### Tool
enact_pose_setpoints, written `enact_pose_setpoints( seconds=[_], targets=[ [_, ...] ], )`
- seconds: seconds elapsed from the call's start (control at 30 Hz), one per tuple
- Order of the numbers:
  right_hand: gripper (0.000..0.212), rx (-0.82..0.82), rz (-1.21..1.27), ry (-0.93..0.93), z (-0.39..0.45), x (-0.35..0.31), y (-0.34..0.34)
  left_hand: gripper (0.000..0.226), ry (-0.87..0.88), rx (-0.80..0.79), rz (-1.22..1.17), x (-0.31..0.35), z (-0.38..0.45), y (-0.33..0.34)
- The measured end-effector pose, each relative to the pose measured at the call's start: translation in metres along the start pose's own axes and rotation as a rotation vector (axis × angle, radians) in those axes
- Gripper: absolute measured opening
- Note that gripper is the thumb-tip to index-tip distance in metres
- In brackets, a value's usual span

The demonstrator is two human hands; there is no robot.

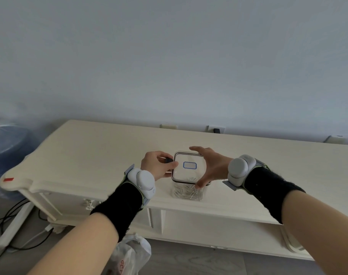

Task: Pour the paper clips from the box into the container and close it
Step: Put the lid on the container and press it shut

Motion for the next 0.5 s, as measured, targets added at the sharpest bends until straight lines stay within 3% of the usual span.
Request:
enact_pose_setpoints(
  seconds=[0.37,0.5],
  targets=[
    [0.119,-0.035,0.070,0.011,-0.0041,0.0038,0.0006,0.023,0.069,0.068,0.139,0.0021,-0.0019,0.0013],
    [0.087,0.114,0.168,0.072,-0.0064,0.0087,-0.0051,0.025,0.035,0.054,0.132,0.0047,-0.0017,0.0012]
  ],
)
Point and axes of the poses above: each hand's wrist, its own z-axis towards the middle knuckle, its own y-axis out of the palm, x = y × z, the point moved 2 cm from there along z, towards the middle knuckle, and after that the axes turned 10 degrees about z, right-handed, at the moved point
